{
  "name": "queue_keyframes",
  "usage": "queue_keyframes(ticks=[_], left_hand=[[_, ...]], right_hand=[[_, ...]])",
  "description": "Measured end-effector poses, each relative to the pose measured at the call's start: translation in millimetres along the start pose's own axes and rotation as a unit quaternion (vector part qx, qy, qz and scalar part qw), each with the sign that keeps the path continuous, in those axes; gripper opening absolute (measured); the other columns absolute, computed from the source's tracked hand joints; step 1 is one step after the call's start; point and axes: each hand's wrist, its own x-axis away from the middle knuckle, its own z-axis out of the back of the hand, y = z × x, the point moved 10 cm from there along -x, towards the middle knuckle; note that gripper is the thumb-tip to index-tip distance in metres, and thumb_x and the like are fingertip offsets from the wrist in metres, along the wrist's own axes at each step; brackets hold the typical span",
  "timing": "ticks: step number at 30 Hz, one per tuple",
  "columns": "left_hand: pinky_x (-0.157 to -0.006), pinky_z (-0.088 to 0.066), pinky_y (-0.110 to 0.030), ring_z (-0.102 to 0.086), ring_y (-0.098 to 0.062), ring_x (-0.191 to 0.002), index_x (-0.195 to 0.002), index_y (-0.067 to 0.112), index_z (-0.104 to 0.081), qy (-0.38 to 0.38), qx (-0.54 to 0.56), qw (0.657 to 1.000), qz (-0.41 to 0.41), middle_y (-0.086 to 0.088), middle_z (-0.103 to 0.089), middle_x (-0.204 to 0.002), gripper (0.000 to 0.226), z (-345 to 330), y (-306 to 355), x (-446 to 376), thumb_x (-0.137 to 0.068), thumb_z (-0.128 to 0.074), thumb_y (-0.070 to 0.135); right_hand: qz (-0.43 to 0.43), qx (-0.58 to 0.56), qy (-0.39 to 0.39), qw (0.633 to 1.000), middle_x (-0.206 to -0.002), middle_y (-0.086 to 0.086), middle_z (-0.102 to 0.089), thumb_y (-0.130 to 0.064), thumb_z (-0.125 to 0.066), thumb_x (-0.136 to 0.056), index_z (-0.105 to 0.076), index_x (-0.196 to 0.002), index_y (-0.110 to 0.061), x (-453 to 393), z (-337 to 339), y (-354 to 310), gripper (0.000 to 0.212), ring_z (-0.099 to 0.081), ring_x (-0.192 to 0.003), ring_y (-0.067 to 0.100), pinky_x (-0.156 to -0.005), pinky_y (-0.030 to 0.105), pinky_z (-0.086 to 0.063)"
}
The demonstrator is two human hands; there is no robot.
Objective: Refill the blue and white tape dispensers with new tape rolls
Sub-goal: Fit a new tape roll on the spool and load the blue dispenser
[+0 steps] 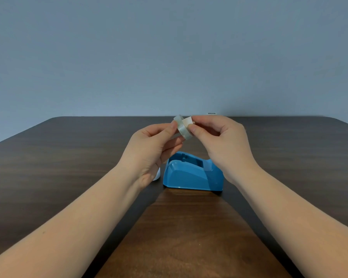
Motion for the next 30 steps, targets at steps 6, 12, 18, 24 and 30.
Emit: queue_keyframes(ticks=[6,12,18,24,30], left_hand=[[-0.072,-0.059,-0.023,-0.072,-0.013,-0.078,-0.097,0.007,-0.072,-0.007,0.009,1.000,-0.005,-0.006,-0.077,-0.085,0.016,0.3,-2.0,0.1,-0.084,-0.064,0.014],[-0.070,-0.060,-0.023,-0.073,-0.012,-0.072,-0.091,0.004,-0.072,-0.018,0.042,0.999,0.015,-0.007,-0.077,-0.079,0.013,1.3,-2.9,-0.5,-0.082,-0.066,0.010],[-0.071,-0.060,-0.025,-0.073,-0.013,-0.070,-0.091,0.003,-0.071,-0.008,0.056,0.998,0.035,-0.009,-0.077,-0.080,0.013,9.3,-7.1,-4.4,-0.081,-0.066,0.010],[-0.085,-0.056,-0.028,-0.071,-0.019,-0.093,-0.087,0.010,-0.075,-0.004,-0.073,0.996,-0.050,-0.010,-0.076,-0.093,0.019,7.7,6.3,-7.2,-0.073,-0.075,0.022],[-0.081,-0.049,-0.021,-0.063,-0.003,-0.094,-0.103,0.027,-0.063,0.033,-0.244,0.950,-0.193,0.010,-0.065,-0.105,0.025,13.9,35.6,-5.4,-0.079,-0.071,0.030]], right_hand=[[-0.008,0.014,-0.038,0.999,-0.093,-0.025,-0.062,-0.021,-0.065,-0.086,-0.068,-0.114,-0.024,0.0,-5.9,1.2,0.028,-0.059,-0.097,-0.003,-0.089,0.018,-0.048],[0.001,0.018,-0.069,0.997,-0.115,-0.013,-0.066,-0.020,-0.061,-0.089,-0.066,-0.118,-0.024,-0.3,-12.2,-2.0,0.030,-0.057,-0.103,-0.001,-0.095,0.019,-0.044],[0.033,0.068,-0.155,0.985,-0.117,-0.021,-0.055,-0.011,-0.059,-0.089,-0.056,-0.129,-0.024,2.8,-29.9,-0.2,0.042,-0.053,-0.108,-0.004,-0.092,0.006,-0.042],[0.014,0.038,-0.133,0.990,-0.117,-0.018,-0.063,-0.023,-0.071,-0.080,-0.055,-0.131,-0.026,0.9,-28.3,4.7,0.053,-0.060,-0.102,-0.006,-0.084,0.007,-0.048],[-0.021,-0.045,-0.125,0.991,-0.094,-0.017,-0.073,-0.019,-0.069,-0.083,-0.069,-0.108,-0.030,-1.9,-20.2,6.4,0.028,-0.064,-0.091,-0.006,-0.079,0.013,-0.052]])
